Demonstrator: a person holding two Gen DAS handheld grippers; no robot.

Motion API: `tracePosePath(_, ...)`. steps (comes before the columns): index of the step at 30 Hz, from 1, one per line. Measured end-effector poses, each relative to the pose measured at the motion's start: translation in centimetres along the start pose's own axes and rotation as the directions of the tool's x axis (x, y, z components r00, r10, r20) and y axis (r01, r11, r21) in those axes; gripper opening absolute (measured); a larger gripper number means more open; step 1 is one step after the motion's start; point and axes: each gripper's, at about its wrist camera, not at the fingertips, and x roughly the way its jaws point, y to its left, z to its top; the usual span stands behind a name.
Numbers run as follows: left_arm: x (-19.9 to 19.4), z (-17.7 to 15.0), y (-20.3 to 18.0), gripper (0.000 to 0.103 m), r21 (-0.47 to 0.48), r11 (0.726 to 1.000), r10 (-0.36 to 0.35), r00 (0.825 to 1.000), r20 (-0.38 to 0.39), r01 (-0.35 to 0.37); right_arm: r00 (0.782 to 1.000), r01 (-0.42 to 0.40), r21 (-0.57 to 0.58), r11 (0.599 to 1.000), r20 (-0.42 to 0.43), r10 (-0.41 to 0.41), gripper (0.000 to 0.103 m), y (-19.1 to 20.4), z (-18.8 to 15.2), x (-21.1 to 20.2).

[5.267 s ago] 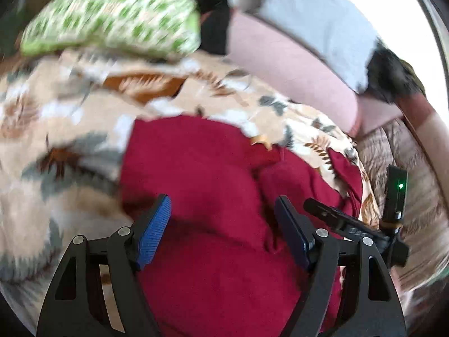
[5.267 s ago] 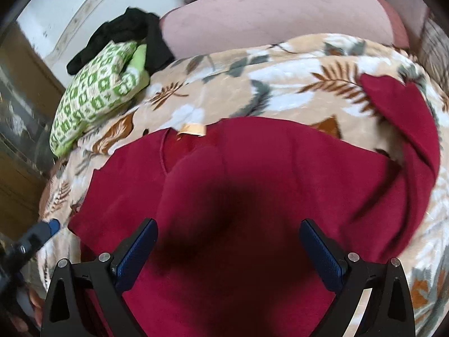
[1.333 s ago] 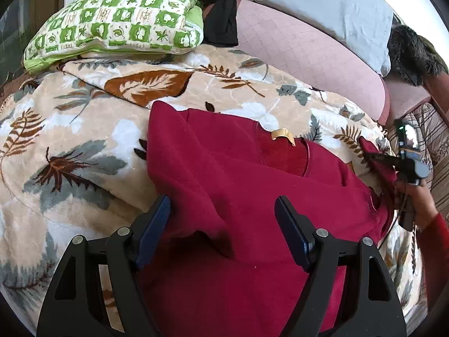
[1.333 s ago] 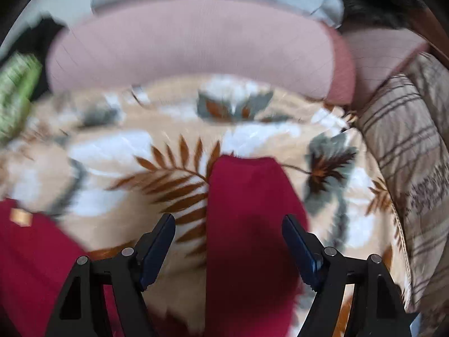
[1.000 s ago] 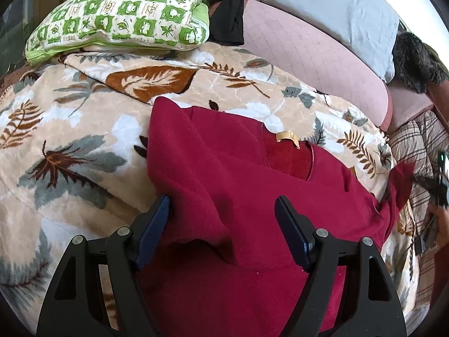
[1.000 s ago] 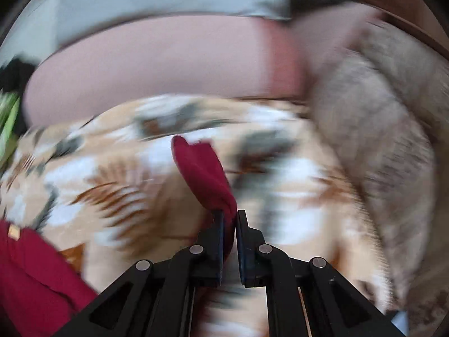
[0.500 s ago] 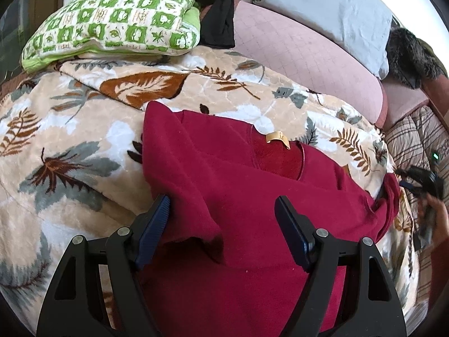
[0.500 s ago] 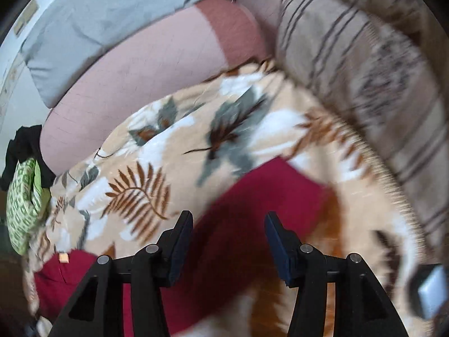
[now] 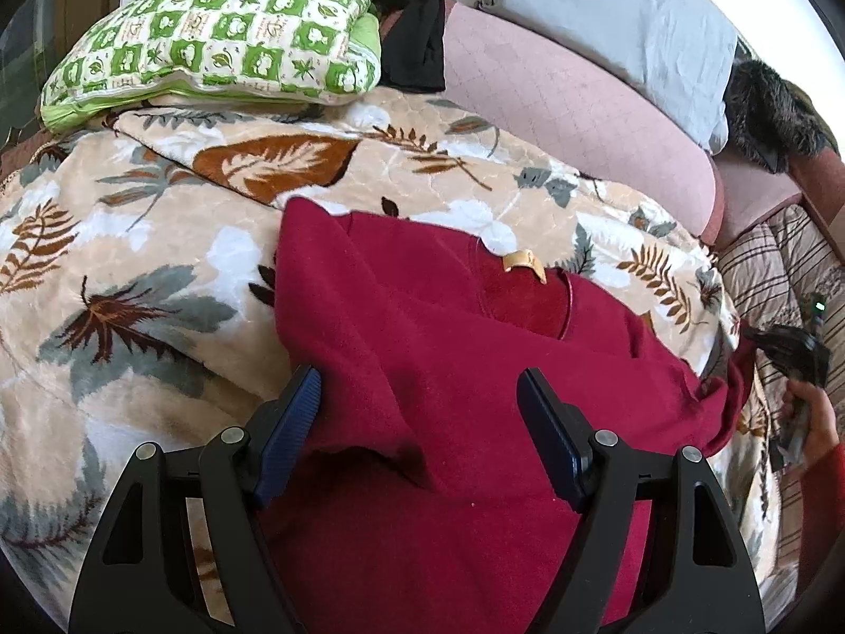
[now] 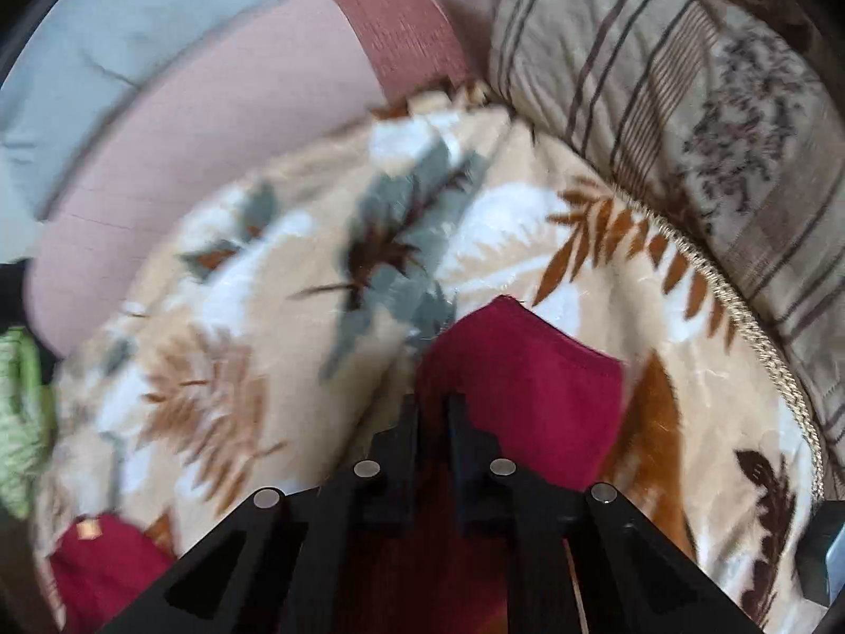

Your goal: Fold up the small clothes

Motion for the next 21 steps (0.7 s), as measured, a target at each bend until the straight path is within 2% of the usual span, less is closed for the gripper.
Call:
tracePosePath(1,-0.4,0.2,0.1,0.077,-0.005,1.0,0.002,1.0,0.008,-0.002,0.999,-0.041,-0.009,0.999,0.026,0.041,0.009,0.1,-0.1,-1.6)
tracePosePath(3,-1.4,0.7,0.6,0.077,-0.014,1.0,0.001,1.0,0.028,0.0,0.982,-0.166,-0.017,0.986,0.089,0.167,0.009,0.8,-0.3,-5.2)
tracePosePath(6,-3.1,1.8,1.3,0.077,-0.008,1.0,-0.009,0.998,0.058,0.01,0.932,-0.327,-0.062,0.943,0.144,0.333,0.009,2.5,-0.7,-9.3)
tracePosePath(8,-4.0,2.4,1.5,0.077,0.022,0.999,-0.033,0.997,0.068,0.032,0.887,-0.429,-0.104,0.897,0.139,0.441,0.009,4.8,-1.0,-11.0)
tracePosePath(10,-4.8,2.9,1.8,0.077,0.048,0.998,-0.048,0.997,0.067,0.045,0.842,-0.514,-0.168,0.841,0.088,0.532,0.009,8.4,-2.2,-12.2)
tracePosePath(13,-5.5,3.1,2.3,0.077,0.045,0.996,-0.077,0.995,0.066,0.074,0.799,-0.579,-0.272,0.768,-0.001,0.602,0.009,14.4,-4.3,-12.7)
tracePosePath(15,-5.8,3.1,2.7,0.077,0.032,0.995,-0.097,0.993,0.063,0.095,0.757,-0.635,-0.328,0.699,-0.084,0.648,0.009,19.2,-6.5,-12.6)
tracePosePath(18,-6.3,3.0,3.5,0.077,0.009,0.992,-0.124,0.989,0.078,0.124,0.682,-0.718,-0.375,0.587,-0.21,0.7,0.009,26.2,-9.8,-11.5)
tracePosePath(21,-6.6,3.1,4.4,0.077,-0.022,0.99,-0.14,0.986,0.095,0.142,0.615,-0.778,-0.401,0.483,-0.328,0.717,0.009,32.5,-13.6,-9.5)
